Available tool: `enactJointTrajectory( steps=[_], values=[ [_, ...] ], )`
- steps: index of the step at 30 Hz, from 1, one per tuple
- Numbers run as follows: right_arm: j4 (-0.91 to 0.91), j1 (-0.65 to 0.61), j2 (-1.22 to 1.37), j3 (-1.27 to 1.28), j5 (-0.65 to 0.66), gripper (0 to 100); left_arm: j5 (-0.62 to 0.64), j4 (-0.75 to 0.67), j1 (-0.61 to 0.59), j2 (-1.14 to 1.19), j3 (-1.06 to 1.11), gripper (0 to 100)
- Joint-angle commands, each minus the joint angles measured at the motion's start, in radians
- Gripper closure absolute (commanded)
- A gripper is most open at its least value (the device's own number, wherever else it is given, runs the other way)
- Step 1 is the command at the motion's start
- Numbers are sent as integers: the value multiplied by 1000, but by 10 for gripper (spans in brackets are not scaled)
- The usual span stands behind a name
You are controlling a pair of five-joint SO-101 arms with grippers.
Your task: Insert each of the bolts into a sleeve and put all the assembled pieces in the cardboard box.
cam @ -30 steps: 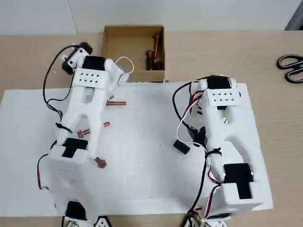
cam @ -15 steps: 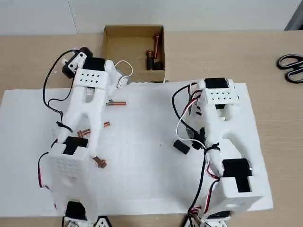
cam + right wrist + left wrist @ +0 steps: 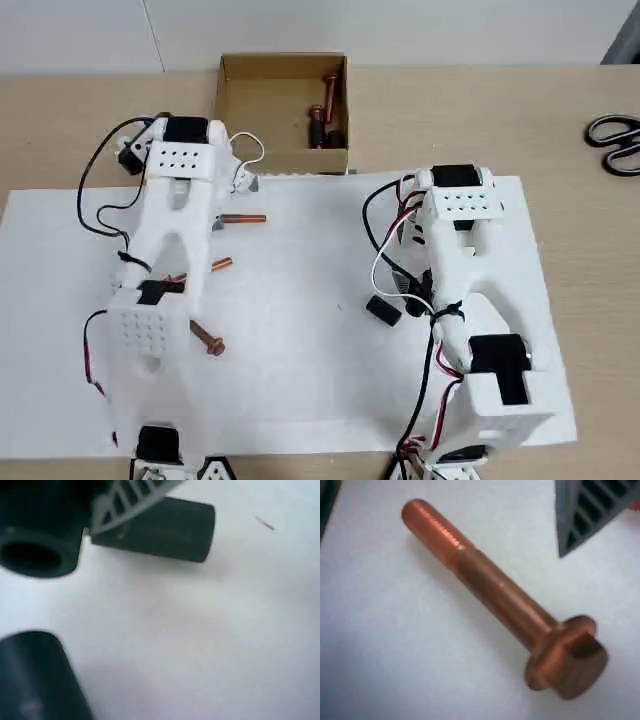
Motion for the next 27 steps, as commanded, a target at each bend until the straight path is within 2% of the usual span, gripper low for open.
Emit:
enactJointTrajectory(
  steps=[1,8,15,20,27],
  values=[
    [-18,8,-4,-5,5,996,5,38,-3,9,-81,717],
    [-22,8,-4,-5,5,996,5,38,3,18,-76,721],
    [-22,8,-7,-5,5,996,5,38,-3,25,-51,840],
    [-22,8,-7,-5,5,996,5,34,-6,25,15,841],
    [-22,8,-5,-5,5,996,5,-25,-78,25,82,841]
  ],
)
